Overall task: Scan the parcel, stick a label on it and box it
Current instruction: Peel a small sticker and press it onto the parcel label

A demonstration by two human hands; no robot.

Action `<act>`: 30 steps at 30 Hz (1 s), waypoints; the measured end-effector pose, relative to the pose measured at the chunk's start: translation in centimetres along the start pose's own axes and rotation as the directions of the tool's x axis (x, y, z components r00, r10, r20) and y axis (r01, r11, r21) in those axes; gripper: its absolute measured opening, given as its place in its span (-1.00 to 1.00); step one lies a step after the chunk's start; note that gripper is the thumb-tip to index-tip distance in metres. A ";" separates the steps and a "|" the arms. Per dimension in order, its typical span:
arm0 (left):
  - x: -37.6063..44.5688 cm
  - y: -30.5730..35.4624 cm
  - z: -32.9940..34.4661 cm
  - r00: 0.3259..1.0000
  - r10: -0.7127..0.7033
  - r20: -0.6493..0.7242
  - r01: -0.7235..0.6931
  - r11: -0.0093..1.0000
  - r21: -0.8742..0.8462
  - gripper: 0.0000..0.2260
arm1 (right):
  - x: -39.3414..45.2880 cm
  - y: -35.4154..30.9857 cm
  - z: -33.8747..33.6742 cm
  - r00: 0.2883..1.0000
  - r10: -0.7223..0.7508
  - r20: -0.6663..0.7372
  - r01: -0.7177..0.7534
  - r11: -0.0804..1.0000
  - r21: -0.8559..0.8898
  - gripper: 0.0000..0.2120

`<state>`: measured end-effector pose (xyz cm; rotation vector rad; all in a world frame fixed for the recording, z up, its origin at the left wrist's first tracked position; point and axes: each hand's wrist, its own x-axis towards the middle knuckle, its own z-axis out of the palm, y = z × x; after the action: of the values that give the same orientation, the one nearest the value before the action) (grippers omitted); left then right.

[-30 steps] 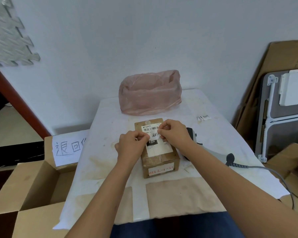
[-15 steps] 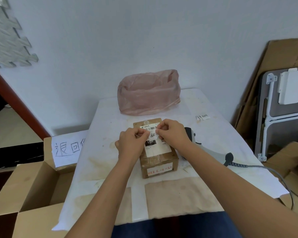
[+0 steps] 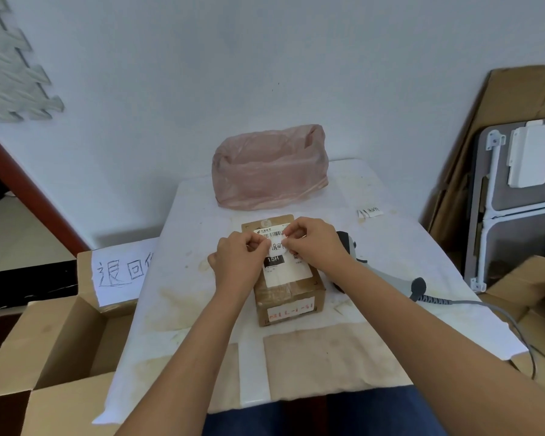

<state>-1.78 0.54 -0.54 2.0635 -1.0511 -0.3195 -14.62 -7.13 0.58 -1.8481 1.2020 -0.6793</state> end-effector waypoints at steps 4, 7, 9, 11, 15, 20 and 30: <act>0.1 -0.2 0.3 0.999 0.029 -0.038 -0.028 0.999 0.037 -0.87 | 0.0 0.0 0.1 1.000 -0.016 0.011 0.016 0.999 -0.046 -0.85; 0.1 -0.2 0.5 0.998 0.037 -0.050 -0.035 0.998 0.043 -0.87 | -0.1 0.0 0.4 1.000 -0.021 -0.012 0.020 0.998 -0.058 -0.85; 0.0 -0.3 0.6 0.997 0.047 -0.061 -0.043 0.997 0.065 -0.87 | -0.1 0.0 0.6 0.999 -0.016 -0.030 0.015 0.998 -0.058 -0.84; 0.0 -0.4 0.6 0.996 0.057 -0.072 -0.051 0.995 0.085 -0.86 | -0.1 0.0 0.7 0.999 -0.011 -0.043 0.009 0.999 -0.050 -0.84; -0.1 -0.4 0.8 0.996 0.059 -0.073 -0.050 0.993 0.109 -0.87 | -0.1 0.1 0.9 0.998 -0.013 -0.057 0.010 0.999 -0.053 -0.85; 0.1 -0.5 0.9 0.997 0.054 -0.062 -0.046 0.991 0.124 -0.86 | -0.1 0.2 1.2 0.998 -0.023 -0.064 0.017 0.996 -0.084 -0.83; 0.0 -0.7 0.9 0.998 0.041 -0.050 -0.038 0.998 0.055 -0.81 | 0.1 0.2 1.3 0.998 -0.012 -0.056 0.007 0.996 -0.087 -0.83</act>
<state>-1.89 0.32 -1.67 2.0854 -1.0790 -0.2194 -13.70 -6.79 -0.24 -1.9185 1.2779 -0.6983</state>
